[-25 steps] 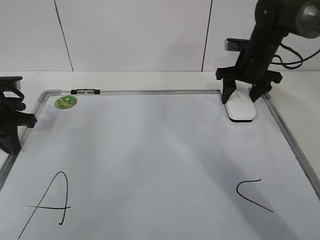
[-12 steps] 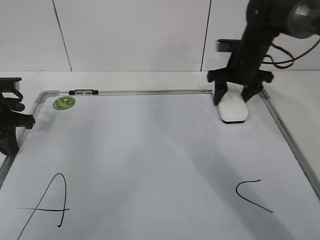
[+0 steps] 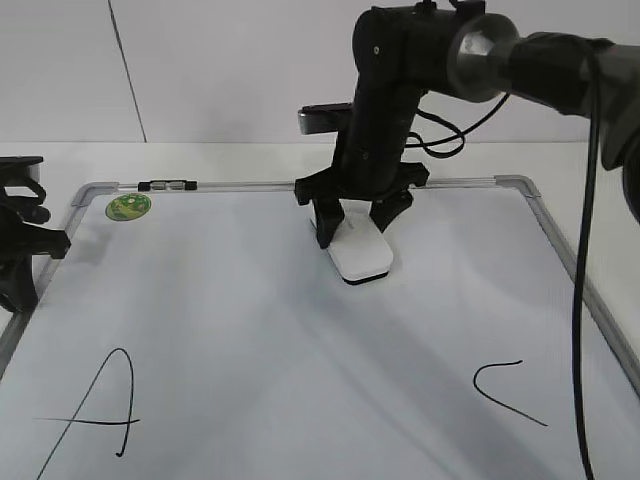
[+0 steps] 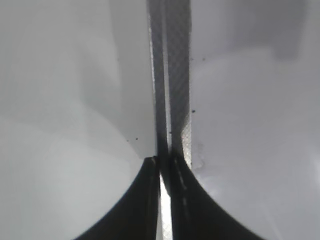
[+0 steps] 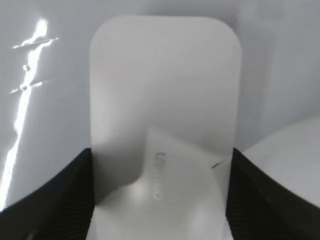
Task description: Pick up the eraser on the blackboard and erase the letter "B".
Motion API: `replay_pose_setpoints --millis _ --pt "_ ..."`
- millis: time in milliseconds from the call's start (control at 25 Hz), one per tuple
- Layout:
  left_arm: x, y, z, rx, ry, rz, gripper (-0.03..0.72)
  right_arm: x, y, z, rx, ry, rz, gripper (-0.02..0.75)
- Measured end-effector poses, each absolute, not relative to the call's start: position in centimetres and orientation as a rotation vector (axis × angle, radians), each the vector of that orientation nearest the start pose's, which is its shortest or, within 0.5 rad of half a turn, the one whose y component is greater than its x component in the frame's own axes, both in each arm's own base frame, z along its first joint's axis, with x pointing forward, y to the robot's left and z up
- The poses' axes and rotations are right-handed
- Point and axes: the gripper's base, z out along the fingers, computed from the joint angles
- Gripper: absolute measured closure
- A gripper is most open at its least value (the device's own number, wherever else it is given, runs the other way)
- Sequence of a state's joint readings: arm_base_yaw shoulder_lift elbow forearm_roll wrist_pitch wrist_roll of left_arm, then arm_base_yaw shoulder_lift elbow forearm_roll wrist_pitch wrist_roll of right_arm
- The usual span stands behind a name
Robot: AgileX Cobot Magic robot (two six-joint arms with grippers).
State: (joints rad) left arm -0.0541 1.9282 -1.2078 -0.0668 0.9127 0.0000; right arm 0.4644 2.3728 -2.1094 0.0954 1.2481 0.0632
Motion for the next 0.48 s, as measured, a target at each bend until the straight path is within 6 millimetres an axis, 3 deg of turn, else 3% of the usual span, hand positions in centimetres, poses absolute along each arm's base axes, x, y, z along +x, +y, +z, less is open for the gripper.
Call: replay_pose_setpoints --millis 200,480 --pt "35.2 -2.4 15.3 0.022 3.117 -0.084 0.672 44.9 20.5 18.0 -0.481 2.978 0.206 0.206" --pt "35.2 -2.4 15.3 0.022 3.117 -0.084 0.672 47.9 12.0 18.0 -0.221 2.996 0.149 0.206"
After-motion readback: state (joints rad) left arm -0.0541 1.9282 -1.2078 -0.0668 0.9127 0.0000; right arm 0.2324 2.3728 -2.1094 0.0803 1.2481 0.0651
